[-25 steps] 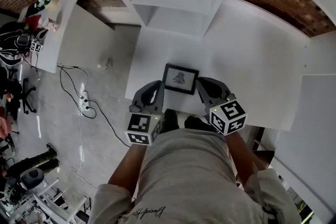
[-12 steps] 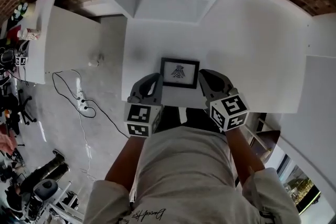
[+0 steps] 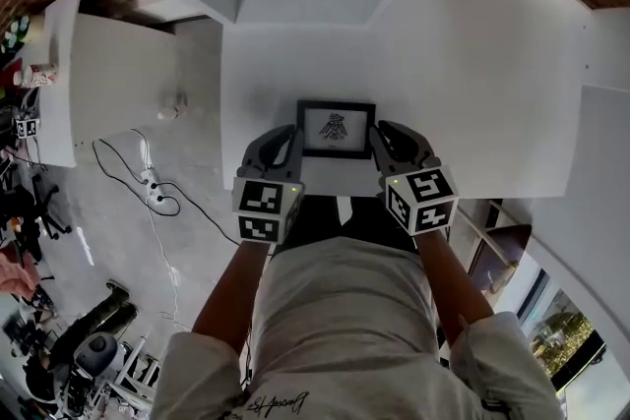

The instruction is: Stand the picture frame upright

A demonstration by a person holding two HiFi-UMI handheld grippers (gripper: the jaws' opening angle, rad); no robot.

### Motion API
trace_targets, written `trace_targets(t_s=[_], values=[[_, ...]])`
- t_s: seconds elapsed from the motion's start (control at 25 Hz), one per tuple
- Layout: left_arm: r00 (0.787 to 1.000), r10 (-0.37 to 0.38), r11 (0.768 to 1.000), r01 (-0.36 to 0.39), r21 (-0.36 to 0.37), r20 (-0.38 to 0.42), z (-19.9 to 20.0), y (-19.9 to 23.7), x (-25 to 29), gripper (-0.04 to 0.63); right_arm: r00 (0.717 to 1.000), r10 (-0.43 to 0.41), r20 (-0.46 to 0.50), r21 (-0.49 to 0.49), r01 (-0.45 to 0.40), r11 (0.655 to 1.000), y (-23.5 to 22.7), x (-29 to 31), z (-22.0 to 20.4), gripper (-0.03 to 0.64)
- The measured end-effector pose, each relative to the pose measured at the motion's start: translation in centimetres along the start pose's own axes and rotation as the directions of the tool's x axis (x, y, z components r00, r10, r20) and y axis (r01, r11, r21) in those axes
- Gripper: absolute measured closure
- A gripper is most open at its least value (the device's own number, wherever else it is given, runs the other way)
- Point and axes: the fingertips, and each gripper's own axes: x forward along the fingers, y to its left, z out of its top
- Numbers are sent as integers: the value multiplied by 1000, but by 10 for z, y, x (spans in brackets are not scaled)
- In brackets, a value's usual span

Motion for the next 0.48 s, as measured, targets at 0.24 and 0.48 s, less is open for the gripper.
trace_targets(t_s=[0.24, 0.48], values=[[999, -18, 1000, 17, -13, -50, -18, 7, 15, 522, 999, -20, -29, 30, 21, 999, -6, 11, -14, 578], [993, -33, 999, 29, -32, -116, -36, 9, 27, 475, 997, -41, -73, 56, 45, 997, -10, 22, -32, 521]])
